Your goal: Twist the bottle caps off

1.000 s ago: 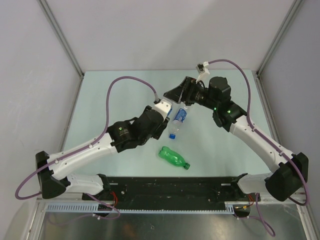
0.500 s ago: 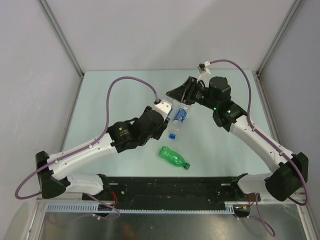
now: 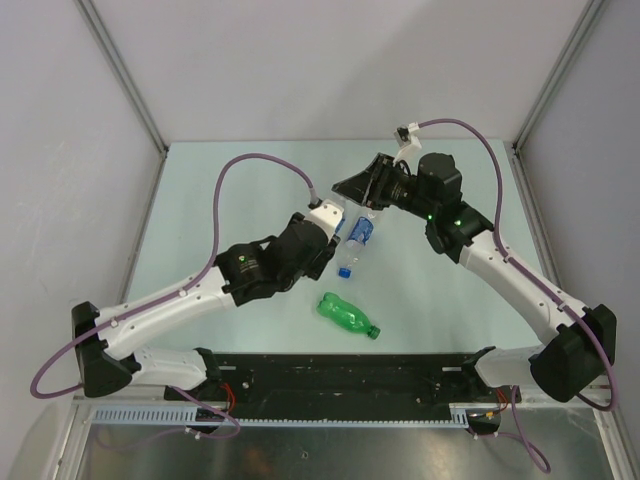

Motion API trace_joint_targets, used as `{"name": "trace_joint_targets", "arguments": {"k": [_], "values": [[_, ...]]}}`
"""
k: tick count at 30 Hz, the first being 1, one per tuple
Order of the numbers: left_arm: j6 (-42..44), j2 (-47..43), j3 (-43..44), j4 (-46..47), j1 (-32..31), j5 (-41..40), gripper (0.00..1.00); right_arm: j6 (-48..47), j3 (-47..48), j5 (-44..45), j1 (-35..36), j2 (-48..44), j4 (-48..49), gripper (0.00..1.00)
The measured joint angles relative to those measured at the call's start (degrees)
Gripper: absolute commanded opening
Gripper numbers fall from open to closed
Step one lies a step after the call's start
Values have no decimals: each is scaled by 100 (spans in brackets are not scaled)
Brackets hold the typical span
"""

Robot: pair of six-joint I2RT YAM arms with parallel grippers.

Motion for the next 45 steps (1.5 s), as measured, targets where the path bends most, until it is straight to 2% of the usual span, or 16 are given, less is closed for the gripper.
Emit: {"name": "trace_joint_targets", "arguments": {"k": [5, 9, 20, 33, 39, 40, 42, 45], "values": [[-2, -120, -195, 232, 7, 190, 0, -157, 0, -120, -7, -11, -13, 0], [9, -417, -490, 595, 122, 671, 0, -267, -15, -448, -94, -61, 85, 0], [42, -1519, -1394, 1843, 855, 3598, 0, -289, -529, -1930, -444, -505, 1213, 0], [-354, -1880, -1517, 2841, 1060, 6264, 0, 129, -623, -3880, -538, -960, 3560, 0], [-520, -1799, -1561, 3388, 1062, 7099, 0, 223, -623, -4076, -487, -1202, 3943, 0], [-555, -1786, -1582, 3475, 1069, 7173, 0, 221, -623, -4076, -483, -1231, 3939, 2], [-603, -1775, -1637, 3604, 1075, 7228, 0, 192, -623, -4063, -476, -1268, 3877, 13], [-667, -1773, -1714, 3676, 1110, 7191, 1, 87, -632, -3947, -476, -1305, 3606, 40]]}}
